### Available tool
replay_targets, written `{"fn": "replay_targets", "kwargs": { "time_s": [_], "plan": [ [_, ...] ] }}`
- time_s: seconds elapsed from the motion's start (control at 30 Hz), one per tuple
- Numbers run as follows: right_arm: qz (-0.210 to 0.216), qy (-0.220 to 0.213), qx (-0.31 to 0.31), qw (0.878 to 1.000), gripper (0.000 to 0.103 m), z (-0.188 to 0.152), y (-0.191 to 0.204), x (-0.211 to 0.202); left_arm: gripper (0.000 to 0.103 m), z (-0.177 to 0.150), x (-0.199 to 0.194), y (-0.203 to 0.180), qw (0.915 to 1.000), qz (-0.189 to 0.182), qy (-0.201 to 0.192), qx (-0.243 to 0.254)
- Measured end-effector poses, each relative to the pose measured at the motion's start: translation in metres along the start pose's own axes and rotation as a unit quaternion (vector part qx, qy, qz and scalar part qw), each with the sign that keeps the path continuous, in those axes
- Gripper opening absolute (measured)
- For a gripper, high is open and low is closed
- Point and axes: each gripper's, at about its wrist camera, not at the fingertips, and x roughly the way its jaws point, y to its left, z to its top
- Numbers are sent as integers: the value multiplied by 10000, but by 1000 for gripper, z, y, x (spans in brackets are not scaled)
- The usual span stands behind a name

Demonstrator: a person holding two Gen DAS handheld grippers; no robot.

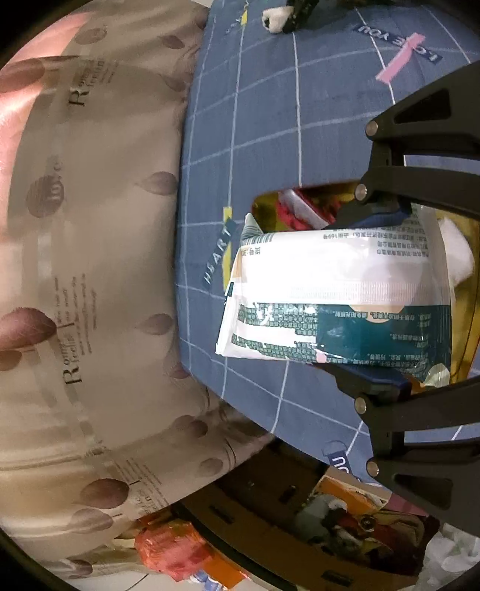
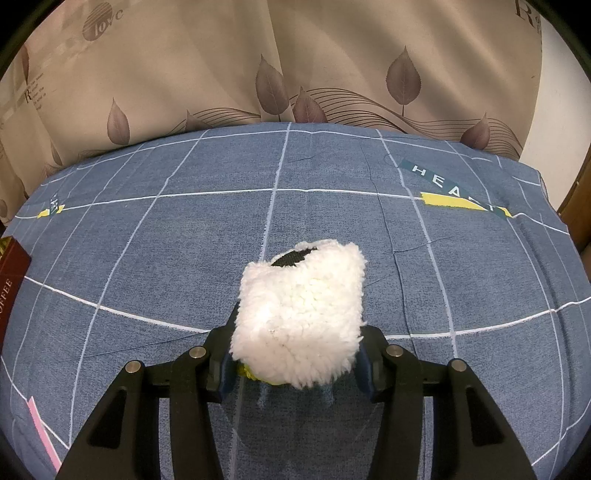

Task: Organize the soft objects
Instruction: 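Carry the wipes packet into the tin and open the left gripper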

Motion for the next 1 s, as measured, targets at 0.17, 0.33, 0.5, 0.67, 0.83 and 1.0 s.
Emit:
{"fn": "replay_targets", "kwargs": {
  "time_s": [0.17,0.33,0.5,0.67,0.83,1.0],
  "plan": [
    [-2,-1,-1,10000,48,0,0,0,59,-11,17,10,9997,-48,216,-36],
    [-10,1,-8,10000,48,0,-1,0,59,-22,37,10,9989,-154,432,-105],
    [-15,1,-11,10000,48,0,0,0,61,-25,47,13,9986,-136,485,-163],
    [-38,3,-27,10000,48,0,0,0,61,-25,51,9,9987,-21,509,-47],
    [-54,4,-39,10000,48,0,0,0,65,-27,48,2,9985,69,475,266],
    [-54,4,-40,10000,48,0,1,0,67,-30,36,-3,9980,262,266,518]
  ]
}}
